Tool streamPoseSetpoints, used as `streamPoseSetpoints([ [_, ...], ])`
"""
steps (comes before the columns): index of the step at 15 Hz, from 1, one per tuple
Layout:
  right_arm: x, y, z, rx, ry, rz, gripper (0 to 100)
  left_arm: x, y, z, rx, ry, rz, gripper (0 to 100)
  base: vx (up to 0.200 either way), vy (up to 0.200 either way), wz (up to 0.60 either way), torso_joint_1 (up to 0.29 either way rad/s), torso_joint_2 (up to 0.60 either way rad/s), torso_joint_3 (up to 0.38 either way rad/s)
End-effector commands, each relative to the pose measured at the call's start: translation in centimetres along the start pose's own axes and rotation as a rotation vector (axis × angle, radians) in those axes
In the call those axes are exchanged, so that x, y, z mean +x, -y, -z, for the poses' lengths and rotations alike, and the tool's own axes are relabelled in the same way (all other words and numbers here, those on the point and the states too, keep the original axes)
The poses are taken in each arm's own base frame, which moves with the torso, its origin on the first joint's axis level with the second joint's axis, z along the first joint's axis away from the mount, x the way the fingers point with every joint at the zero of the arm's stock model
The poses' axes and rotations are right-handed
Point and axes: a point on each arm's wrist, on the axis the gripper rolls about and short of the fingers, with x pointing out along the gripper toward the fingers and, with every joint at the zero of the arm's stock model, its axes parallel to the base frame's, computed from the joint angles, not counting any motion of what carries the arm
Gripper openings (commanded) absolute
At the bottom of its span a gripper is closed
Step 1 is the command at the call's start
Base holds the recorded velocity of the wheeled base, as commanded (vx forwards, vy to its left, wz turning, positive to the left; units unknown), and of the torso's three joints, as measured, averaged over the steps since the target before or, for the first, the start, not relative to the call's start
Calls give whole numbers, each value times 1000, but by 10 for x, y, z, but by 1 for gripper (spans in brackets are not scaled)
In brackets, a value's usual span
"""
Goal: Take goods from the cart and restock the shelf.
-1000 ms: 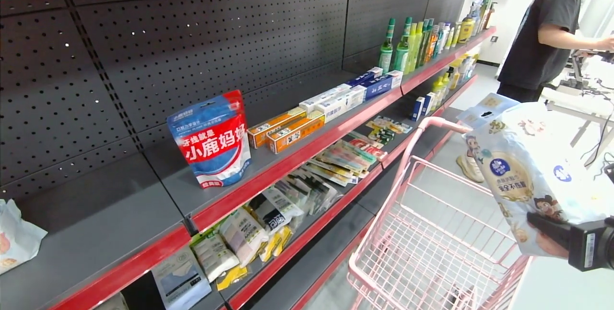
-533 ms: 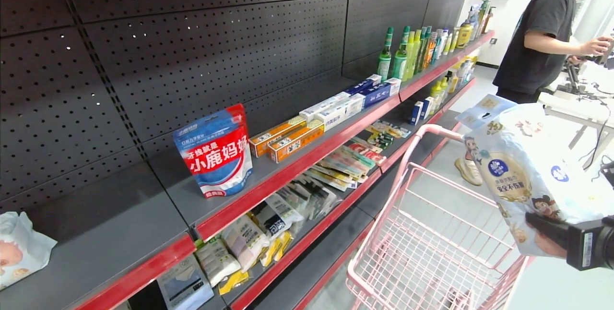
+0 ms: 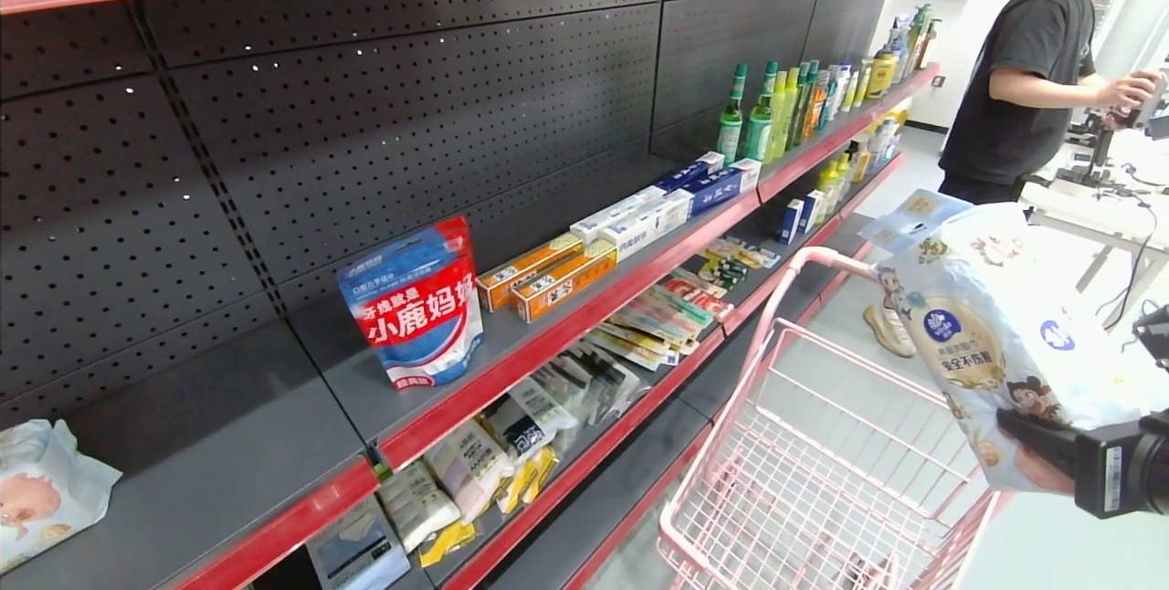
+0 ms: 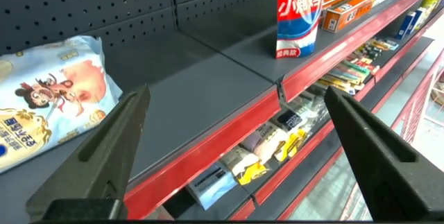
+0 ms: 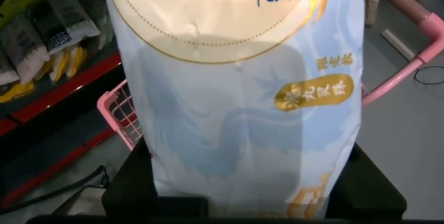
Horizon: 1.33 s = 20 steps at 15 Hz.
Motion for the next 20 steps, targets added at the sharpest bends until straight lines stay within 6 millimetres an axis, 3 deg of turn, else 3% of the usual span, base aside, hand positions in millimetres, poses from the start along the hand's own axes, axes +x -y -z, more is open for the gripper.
streamPoseSetpoints([
  [1,3,0,0,-7,-10,-4,0,0,0,0,0,0,-2,100,0,0,0,85,-183,-105],
  [5,4,0,0,-9,-17,4,0,0,0,0,0,0,0,100,0,0,0,64,-136,-69],
  [16,3,1,3,-12,-25,24,0,0,0,0,0,0,-2,100,0,0,600,5,1,1],
  [20,-9,0,13,-11,-4,33,0,0,0,0,0,0,0,100,0,0,600,1,2,1],
])
